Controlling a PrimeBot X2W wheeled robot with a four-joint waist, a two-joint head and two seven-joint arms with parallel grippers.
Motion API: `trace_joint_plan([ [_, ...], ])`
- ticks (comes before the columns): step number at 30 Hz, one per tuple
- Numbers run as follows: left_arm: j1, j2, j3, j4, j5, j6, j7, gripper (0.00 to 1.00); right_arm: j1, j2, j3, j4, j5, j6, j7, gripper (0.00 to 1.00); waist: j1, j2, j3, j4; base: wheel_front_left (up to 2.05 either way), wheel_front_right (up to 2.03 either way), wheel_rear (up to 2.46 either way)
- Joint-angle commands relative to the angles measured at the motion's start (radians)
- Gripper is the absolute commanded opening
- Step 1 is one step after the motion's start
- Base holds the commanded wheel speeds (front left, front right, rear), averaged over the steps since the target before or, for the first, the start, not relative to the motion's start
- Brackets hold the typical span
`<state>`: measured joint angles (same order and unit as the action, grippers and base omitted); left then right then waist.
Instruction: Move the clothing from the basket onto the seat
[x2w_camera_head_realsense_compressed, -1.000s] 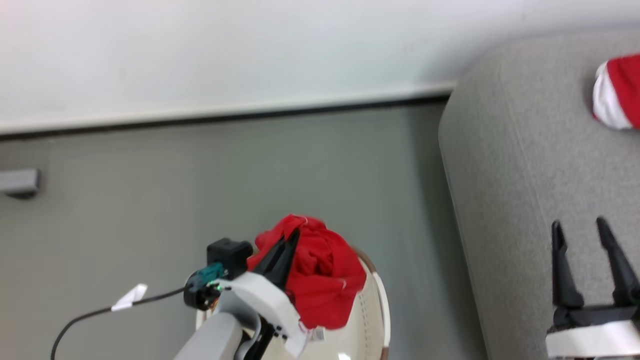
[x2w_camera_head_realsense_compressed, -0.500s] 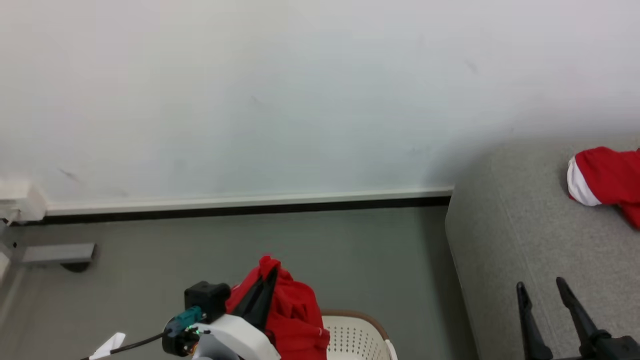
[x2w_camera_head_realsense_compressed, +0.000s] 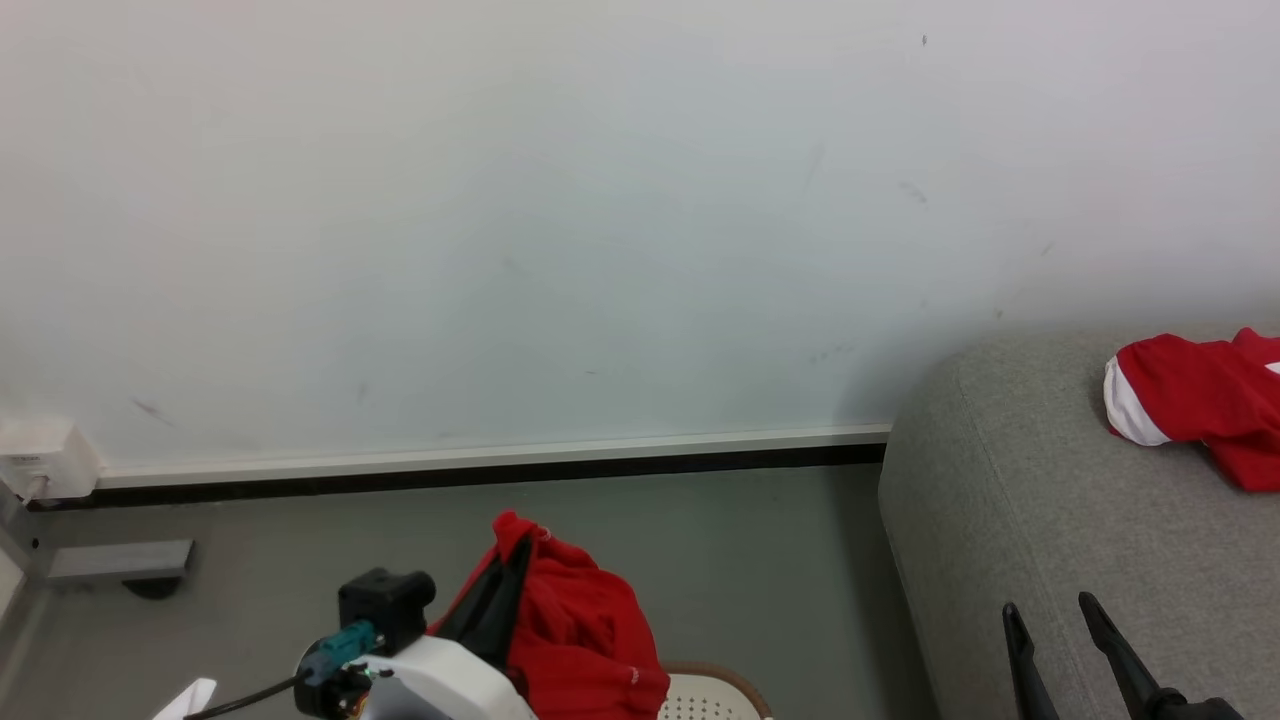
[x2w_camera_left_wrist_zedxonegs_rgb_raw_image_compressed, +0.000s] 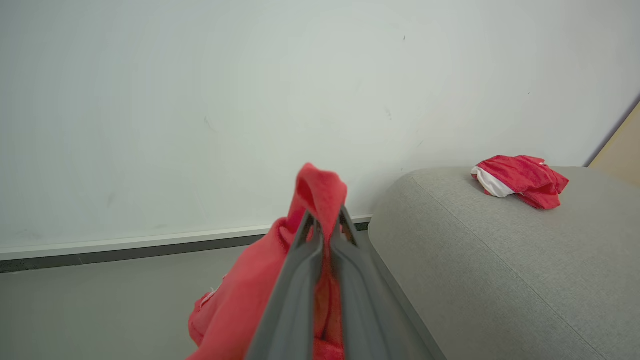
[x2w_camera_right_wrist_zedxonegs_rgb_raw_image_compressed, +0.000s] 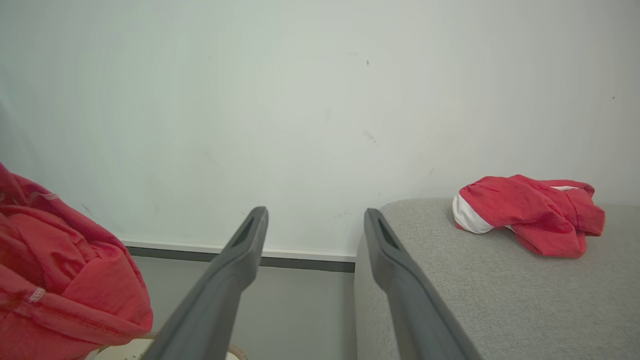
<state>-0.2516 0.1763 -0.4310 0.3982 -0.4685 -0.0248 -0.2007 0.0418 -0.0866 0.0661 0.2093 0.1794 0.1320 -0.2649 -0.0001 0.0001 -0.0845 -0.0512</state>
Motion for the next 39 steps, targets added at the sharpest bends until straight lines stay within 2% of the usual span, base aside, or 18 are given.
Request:
trace_joint_plan([
  [1, 0.015, 0.012, 0.001, -0.016, -0.016, 0.005, 0.005, 0.0, 0.01, -0.003, 0.004, 0.003, 0.008, -0.002, 0.001, 1.0, 0.0001, -0.0001, -0.004, 0.001, 0.0, 0.0, 0.0],
  [8, 0.012, 0.022, -0.007, -0.066, -0.011, 0.013, 0.017, 0.0, 0.013, -0.01, 0.027, 0.003, 0.011, -0.002, 0.001, 1.0, 0.0001, -0.0001, -0.011, 0.003, 0.0, 0.0, 0.0],
  [12, 0.003, 0.024, -0.011, -0.108, -0.005, 0.017, 0.025, 0.0, 0.002, -0.024, 0.082, -0.008, 0.022, -0.002, 0.001, 1.0, 0.0001, -0.0001, -0.012, 0.004, 0.0, 0.0, 0.0],
  [22, -0.025, 0.005, -0.061, -0.228, 0.008, 0.008, 0.073, 0.0, -0.087, -0.098, 0.356, -0.073, 0.102, -0.002, 0.024, 1.0, 0.0001, -0.0001, -0.002, 0.007, 0.0, 0.0, 0.0],
  [28, -0.047, -0.033, -0.118, -0.285, 0.014, -0.006, 0.101, 0.0, -0.161, -0.128, 0.486, -0.093, 0.144, -0.002, 0.035, 1.0, 0.0001, -0.0001, 0.006, 0.012, 0.0, 0.0, 0.0],
  [39, -0.072, -0.085, -0.242, -0.342, 0.024, -0.039, 0.148, 0.0, -0.236, -0.128, 0.56, -0.053, 0.177, -0.002, 0.027, 1.0, 0.0001, -0.0001, 0.012, 0.022, 0.0, 0.0, 0.0],
])
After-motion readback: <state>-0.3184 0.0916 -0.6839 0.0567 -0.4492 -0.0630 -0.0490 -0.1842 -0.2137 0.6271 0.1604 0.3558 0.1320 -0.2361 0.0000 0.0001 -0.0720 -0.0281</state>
